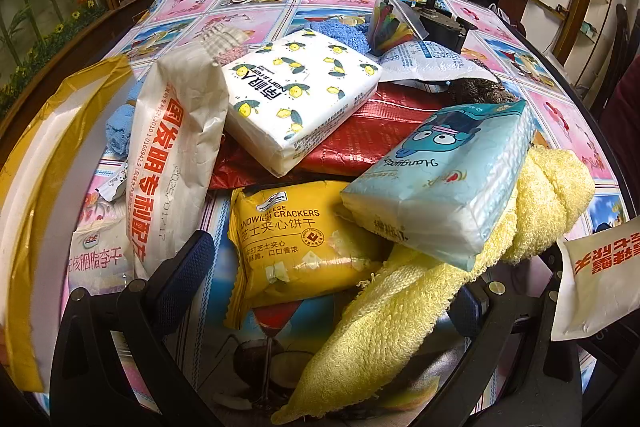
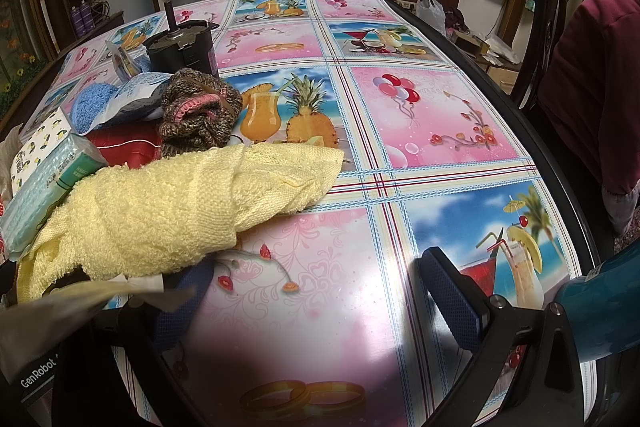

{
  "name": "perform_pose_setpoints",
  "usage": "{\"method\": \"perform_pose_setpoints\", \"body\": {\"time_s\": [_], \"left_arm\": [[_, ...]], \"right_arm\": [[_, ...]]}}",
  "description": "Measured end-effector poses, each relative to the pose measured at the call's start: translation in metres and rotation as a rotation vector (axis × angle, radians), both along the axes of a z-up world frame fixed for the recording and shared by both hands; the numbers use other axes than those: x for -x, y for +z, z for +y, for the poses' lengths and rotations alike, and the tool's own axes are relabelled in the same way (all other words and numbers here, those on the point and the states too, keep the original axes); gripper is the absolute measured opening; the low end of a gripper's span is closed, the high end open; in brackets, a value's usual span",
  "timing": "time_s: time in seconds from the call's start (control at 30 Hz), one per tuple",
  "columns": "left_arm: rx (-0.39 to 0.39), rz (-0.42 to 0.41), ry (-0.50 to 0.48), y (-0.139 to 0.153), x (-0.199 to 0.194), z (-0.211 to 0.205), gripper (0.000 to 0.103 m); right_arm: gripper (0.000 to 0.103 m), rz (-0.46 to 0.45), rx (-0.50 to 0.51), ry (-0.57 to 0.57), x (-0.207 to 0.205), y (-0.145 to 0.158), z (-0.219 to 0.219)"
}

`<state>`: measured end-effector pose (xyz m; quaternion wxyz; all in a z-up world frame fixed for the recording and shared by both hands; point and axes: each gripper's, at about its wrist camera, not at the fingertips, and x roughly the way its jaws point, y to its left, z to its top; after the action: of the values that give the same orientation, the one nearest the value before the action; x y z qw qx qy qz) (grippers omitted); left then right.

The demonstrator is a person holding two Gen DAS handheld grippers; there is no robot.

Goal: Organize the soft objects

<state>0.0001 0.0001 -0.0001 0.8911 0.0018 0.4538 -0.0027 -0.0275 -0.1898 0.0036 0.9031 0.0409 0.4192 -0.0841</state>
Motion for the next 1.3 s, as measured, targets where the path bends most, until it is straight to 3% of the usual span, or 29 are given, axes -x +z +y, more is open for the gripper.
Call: {"method": "perform_pose_setpoints", "body": {"time_s": [0.67,0.93,1.23,1.3], "left_arm": [[0.001,0.0,0.0,0.0,0.0,0.0,0.103],[-0.002,0.001,0.008,0.001,0.0,-0.003,0.103],[-0.004,0.005,-0.08,0.001,0.025,0.004,0.103],[0.001,0.039,-0.118,0.002,0.029,0.004,0.103]], "right_arm": [[0.103,0.0,-0.001,0.001,-0.001,0.0,0.0],[0.103,0.05,-0.006,0.065,-0.001,0.001,-0.003],[0.103,0.118,-0.005,0.139,0.008,0.002,0.003],[0.103,0.127,-0.005,0.144,0.013,0.002,0.005]]}}
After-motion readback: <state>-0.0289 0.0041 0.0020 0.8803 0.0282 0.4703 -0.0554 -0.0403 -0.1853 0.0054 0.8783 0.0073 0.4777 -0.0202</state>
